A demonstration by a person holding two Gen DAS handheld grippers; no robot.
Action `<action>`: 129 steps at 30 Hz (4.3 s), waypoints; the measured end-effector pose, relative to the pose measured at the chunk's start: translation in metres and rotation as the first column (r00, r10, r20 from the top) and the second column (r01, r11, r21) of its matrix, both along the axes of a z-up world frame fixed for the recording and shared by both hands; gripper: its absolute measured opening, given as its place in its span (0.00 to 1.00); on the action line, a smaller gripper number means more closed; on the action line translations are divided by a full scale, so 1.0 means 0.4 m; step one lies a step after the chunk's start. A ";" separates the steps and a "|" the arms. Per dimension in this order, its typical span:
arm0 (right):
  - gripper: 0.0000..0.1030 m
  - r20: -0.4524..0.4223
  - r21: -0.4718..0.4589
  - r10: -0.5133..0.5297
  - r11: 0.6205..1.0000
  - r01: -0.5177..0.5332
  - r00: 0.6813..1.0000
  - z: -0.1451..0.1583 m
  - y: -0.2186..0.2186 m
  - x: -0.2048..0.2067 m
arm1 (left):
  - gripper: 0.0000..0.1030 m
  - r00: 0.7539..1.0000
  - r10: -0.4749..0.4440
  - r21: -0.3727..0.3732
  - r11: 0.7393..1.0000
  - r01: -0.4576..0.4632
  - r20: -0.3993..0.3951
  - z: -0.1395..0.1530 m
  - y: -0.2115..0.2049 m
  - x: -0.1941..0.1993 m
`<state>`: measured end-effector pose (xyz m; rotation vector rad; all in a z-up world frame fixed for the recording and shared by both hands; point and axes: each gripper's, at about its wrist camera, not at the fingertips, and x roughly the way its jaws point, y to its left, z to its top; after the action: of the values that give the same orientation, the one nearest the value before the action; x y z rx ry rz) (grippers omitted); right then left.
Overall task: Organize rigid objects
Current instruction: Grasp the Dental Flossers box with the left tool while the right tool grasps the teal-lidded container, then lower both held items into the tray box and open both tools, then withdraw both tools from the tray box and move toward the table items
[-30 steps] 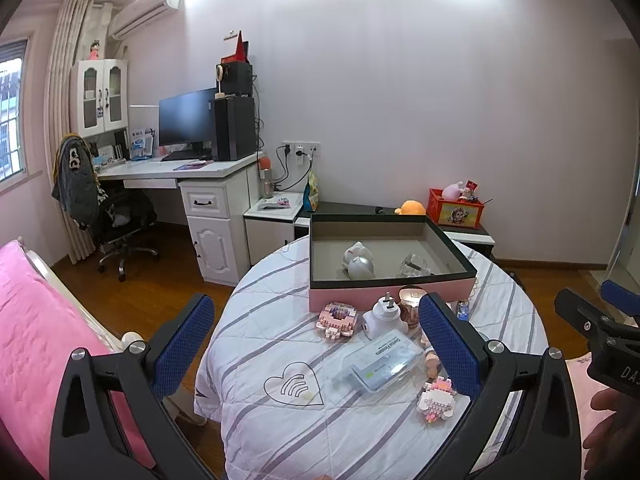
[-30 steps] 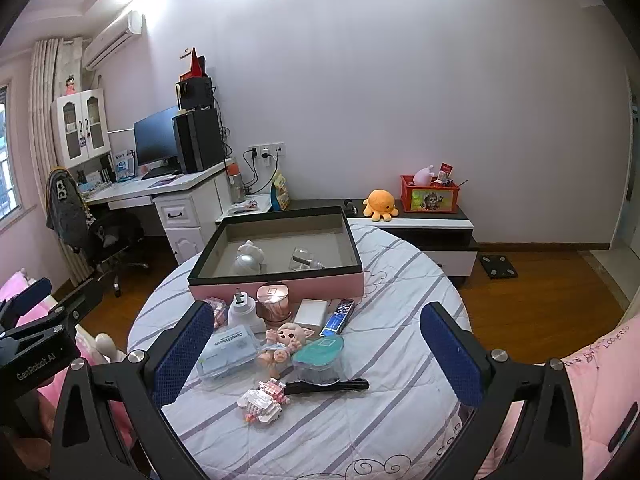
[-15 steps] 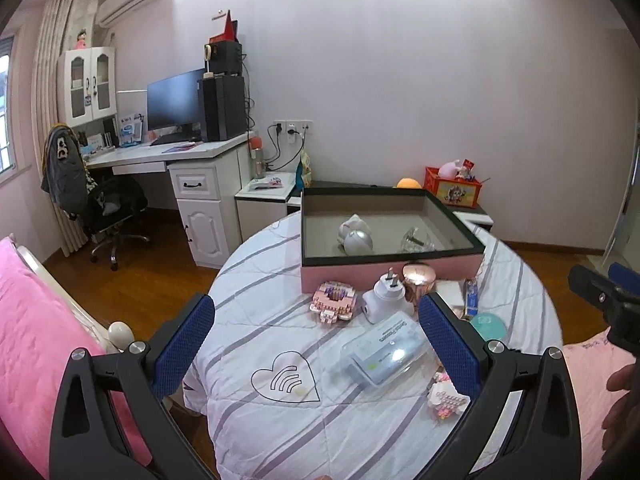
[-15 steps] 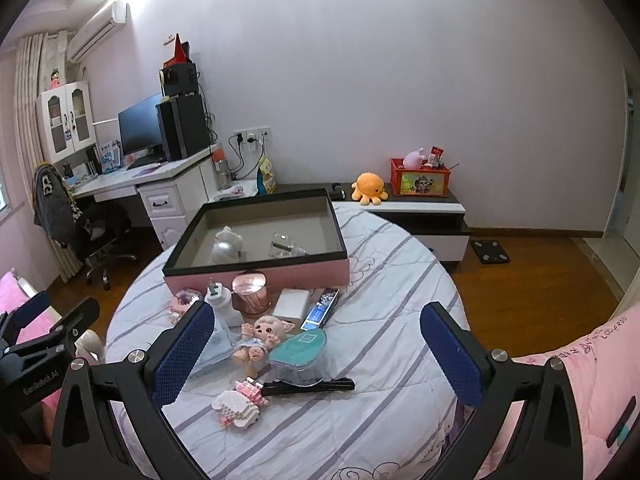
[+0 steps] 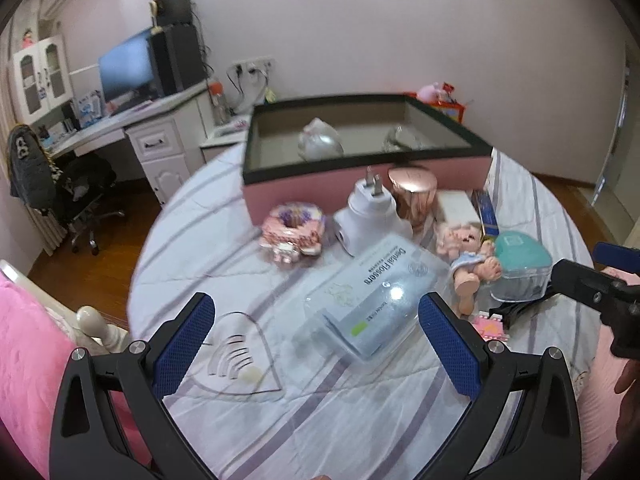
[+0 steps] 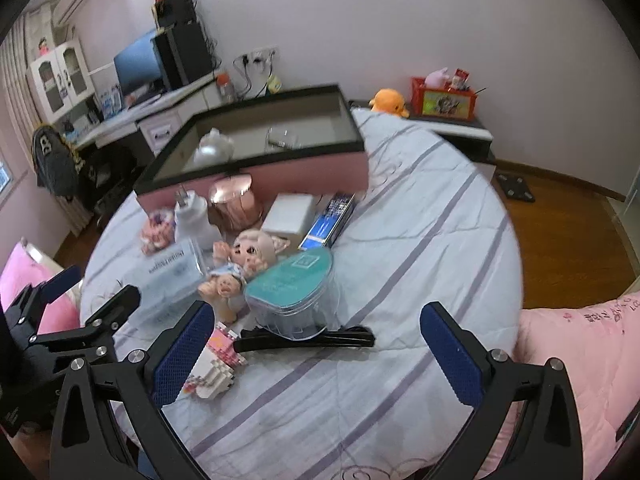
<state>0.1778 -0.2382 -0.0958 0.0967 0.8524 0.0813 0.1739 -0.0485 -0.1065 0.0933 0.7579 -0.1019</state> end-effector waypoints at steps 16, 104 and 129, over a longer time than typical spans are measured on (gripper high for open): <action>0.98 -0.093 -0.026 0.030 0.999 -0.032 0.995 -0.096 -0.007 0.090 | 1.00 0.985 -0.161 0.023 0.986 0.163 -0.069 -0.061 -0.064 0.083; 1.00 0.219 0.047 0.078 0.995 -0.091 0.973 0.202 0.046 0.301 | 1.00 0.983 0.098 -0.087 0.993 -0.086 0.153 0.248 0.092 0.234; 1.00 0.329 -0.001 -0.035 0.999 0.038 0.944 0.212 0.007 -0.068 | 1.00 0.959 0.155 -0.128 0.984 -0.127 0.236 0.249 0.092 -0.084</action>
<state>0.1508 -0.2352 -0.0110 0.0888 0.5158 0.0574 0.1402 -0.0115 -0.0068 -0.0546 0.5078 0.0038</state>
